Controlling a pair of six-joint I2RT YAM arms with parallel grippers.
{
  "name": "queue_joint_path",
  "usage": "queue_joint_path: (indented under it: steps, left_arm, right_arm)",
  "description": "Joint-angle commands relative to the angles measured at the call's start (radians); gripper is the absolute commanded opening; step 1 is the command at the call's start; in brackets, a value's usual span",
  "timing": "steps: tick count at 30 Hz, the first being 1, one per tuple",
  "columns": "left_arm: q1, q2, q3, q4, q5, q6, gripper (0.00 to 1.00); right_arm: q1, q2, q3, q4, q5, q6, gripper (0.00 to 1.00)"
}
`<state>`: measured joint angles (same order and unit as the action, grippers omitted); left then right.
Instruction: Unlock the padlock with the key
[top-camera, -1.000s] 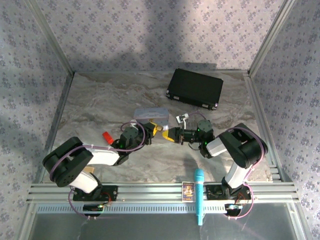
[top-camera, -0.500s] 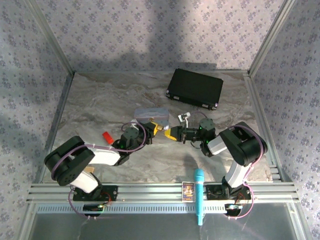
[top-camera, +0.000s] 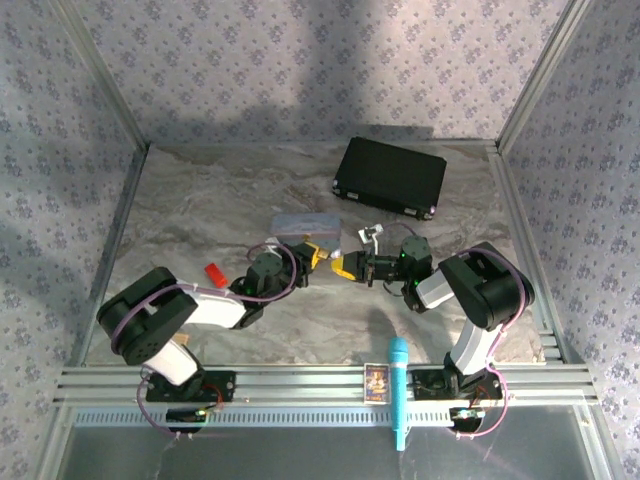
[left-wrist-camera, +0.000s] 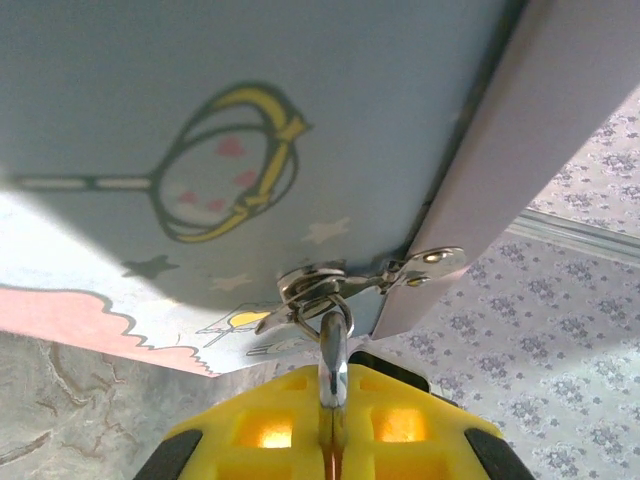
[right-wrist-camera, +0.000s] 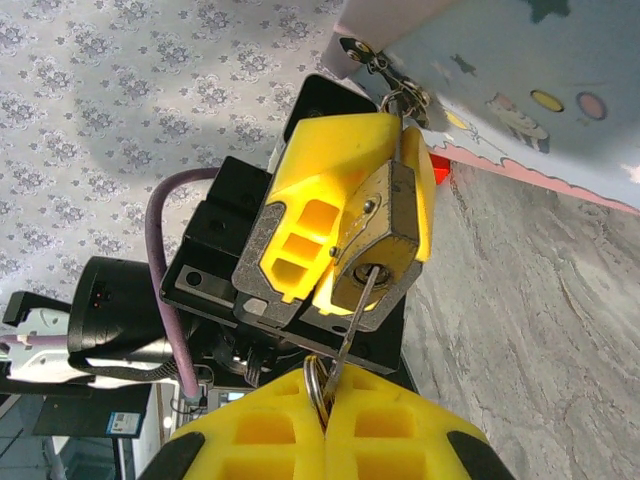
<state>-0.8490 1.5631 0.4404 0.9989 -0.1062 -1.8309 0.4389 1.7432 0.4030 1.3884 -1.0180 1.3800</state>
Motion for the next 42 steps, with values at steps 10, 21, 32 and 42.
queue_joint_path:
  steps: [10,21,32,42]
  left_arm:
    - [-0.062,-0.017,0.055,0.177,0.086,-0.016,0.00]
    - [-0.087,0.020,0.066,0.222,0.076,-0.034,0.00]
    - [-0.090,0.035,0.087,0.201,0.103,-0.016,0.00]
    - [-0.091,0.020,0.111,0.089,0.148,0.017,0.00]
  right_arm:
    - [-0.075,0.051,0.013,-0.007,-0.004,0.009,0.00]
    - [-0.085,0.088,0.014,-0.006,-0.019,-0.007,0.00]
    - [-0.101,0.125,0.046,-0.005,-0.070,-0.003,0.00]
    - [-0.139,0.127,0.058,-0.027,-0.107,-0.006,0.00]
